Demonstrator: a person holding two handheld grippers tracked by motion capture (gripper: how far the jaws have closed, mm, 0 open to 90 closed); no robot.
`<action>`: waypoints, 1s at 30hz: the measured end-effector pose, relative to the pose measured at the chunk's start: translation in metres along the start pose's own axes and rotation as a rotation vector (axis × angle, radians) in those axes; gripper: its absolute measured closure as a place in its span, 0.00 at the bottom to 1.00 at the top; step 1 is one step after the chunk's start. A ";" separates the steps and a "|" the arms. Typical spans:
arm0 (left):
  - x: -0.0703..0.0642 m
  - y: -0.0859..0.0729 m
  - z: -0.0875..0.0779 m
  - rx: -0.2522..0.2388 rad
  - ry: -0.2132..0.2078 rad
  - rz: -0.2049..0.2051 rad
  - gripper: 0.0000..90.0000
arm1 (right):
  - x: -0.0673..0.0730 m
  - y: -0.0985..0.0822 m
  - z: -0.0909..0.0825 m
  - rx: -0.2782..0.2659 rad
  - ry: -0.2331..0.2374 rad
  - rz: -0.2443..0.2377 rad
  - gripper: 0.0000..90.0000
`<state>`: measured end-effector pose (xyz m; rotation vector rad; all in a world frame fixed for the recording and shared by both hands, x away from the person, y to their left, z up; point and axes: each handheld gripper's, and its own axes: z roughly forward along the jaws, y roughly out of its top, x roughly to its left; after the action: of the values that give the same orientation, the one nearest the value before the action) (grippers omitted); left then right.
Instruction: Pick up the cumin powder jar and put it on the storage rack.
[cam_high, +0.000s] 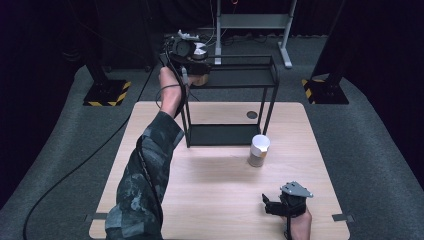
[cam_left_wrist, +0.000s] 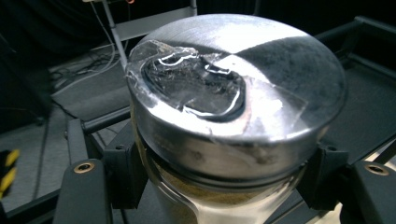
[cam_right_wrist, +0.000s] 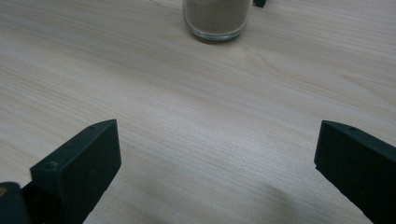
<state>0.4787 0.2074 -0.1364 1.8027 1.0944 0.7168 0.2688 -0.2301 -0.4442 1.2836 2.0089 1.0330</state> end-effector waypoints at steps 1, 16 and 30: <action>0.003 -0.001 0.000 -0.001 -0.008 -0.015 0.34 | 0.000 0.000 0.000 0.000 0.000 0.000 0.00; 0.004 -0.002 0.002 -0.007 -0.005 -0.020 0.34 | 0.000 0.000 0.000 0.001 0.001 0.000 0.00; 0.002 0.002 -0.002 0.020 0.011 -0.036 0.08 | -0.001 0.000 0.000 0.002 0.006 0.000 0.00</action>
<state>0.4790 0.2090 -0.1336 1.7938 1.1420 0.6972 0.2696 -0.2310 -0.4440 1.2832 2.0143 1.0361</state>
